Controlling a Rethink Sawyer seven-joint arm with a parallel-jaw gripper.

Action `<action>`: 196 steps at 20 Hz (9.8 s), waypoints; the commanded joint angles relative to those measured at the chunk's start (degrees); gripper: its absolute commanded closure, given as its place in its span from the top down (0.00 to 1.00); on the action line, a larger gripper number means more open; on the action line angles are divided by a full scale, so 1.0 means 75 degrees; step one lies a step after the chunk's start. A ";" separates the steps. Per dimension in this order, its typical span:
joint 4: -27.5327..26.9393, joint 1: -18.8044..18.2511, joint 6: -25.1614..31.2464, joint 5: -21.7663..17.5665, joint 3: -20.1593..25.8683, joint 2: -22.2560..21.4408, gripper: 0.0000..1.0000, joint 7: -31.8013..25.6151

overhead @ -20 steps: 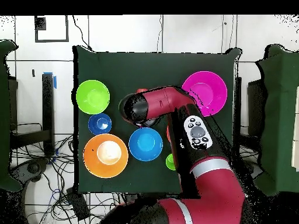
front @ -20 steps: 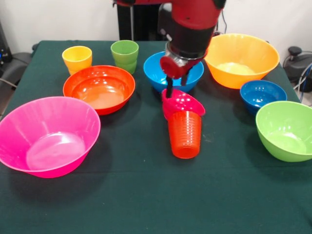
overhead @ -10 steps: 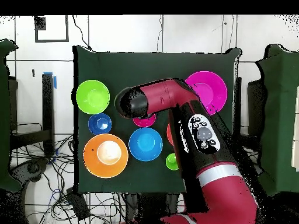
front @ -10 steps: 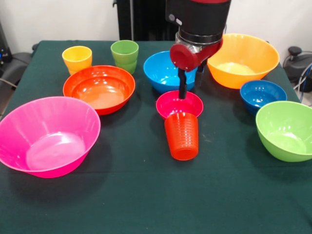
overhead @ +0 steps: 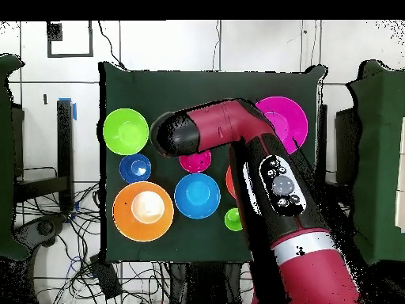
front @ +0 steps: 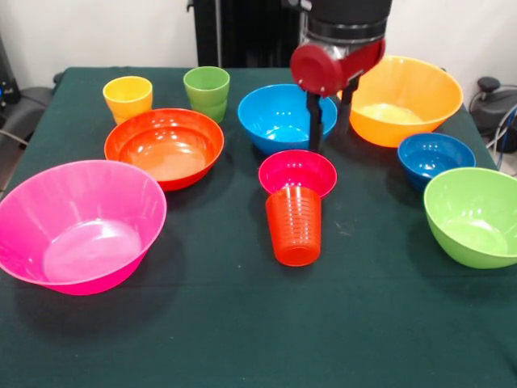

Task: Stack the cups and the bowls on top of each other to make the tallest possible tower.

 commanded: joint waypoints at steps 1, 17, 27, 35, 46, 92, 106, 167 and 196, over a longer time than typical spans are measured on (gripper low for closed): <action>0.0638 -0.0048 0.0943 0.0201 0.0483 -0.0379 1.00 -0.0898; 0.0814 -0.0044 0.0997 0.0222 0.0474 -0.0569 1.00 -0.0643; 0.0871 0.0277 0.1828 -0.0465 -0.0513 -0.0803 1.00 -0.0214; 0.1136 -0.0046 0.1394 -0.0533 -0.0487 -0.1014 1.00 -0.0397; 0.1439 -0.0767 -0.0155 -0.0372 0.0117 -0.1754 1.00 -0.0576; 0.0440 -0.0830 -0.1391 -0.1370 -0.0965 -0.0579 1.00 0.0165; 0.0197 -0.0954 -0.1662 -0.1495 -0.1113 -0.0286 1.00 0.0138; 0.0133 -0.1822 -0.3088 -0.1392 -0.0249 0.1122 1.00 -0.0230; 0.0033 -0.1690 -0.3414 -0.1616 -0.1439 0.1759 1.00 0.0328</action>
